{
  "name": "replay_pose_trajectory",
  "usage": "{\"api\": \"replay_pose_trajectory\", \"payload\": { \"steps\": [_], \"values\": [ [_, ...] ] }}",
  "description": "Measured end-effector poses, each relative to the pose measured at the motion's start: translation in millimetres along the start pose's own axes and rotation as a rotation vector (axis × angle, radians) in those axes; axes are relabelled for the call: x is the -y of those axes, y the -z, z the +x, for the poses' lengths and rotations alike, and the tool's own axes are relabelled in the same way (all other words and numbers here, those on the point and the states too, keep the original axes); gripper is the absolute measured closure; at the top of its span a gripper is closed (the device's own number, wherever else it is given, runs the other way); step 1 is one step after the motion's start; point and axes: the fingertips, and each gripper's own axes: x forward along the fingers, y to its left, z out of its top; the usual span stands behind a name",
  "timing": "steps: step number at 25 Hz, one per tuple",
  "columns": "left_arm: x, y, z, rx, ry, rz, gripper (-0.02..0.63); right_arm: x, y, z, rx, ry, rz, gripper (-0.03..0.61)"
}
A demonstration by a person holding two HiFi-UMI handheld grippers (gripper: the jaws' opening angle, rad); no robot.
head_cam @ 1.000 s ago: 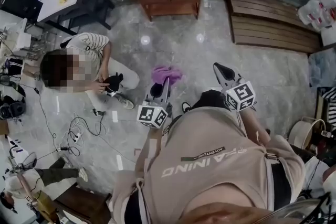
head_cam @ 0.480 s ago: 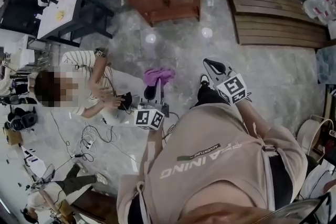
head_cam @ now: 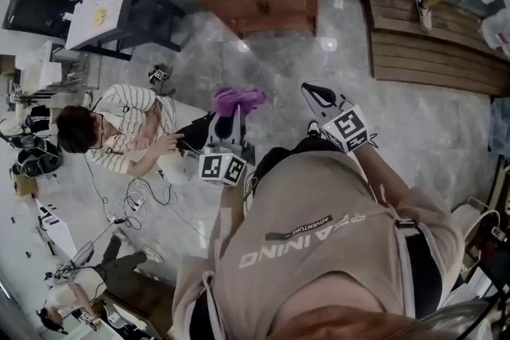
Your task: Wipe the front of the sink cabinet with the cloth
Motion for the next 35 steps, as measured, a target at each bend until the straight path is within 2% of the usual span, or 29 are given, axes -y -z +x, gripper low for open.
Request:
{"api": "replay_pose_trajectory", "payload": {
  "steps": [8, 13, 17, 23, 30, 35],
  "values": [
    [-41, 3, 33, -0.004, -0.026, -0.040, 0.546, 27, -23, 50, -0.020, -0.012, -0.013, 0.566],
    [-77, -4, 64, 0.004, 0.022, -0.030, 0.546, 43, -37, 89, -0.020, 0.031, -0.028, 0.566],
    [-116, -23, 82, 0.003, 0.059, -0.009, 0.546, 46, -53, 127, -0.040, 0.083, 0.005, 0.566],
    [-176, -39, 107, -0.003, 0.101, -0.026, 0.546, 57, -92, 176, 0.017, 0.146, 0.051, 0.566],
    [-218, -41, 130, -0.030, 0.157, -0.038, 0.546, 58, -91, 210, -0.013, 0.193, 0.052, 0.566],
    [-233, -35, 140, -0.048, 0.162, -0.075, 0.546, 61, -93, 225, -0.028, 0.207, 0.055, 0.566]
  ]
}}
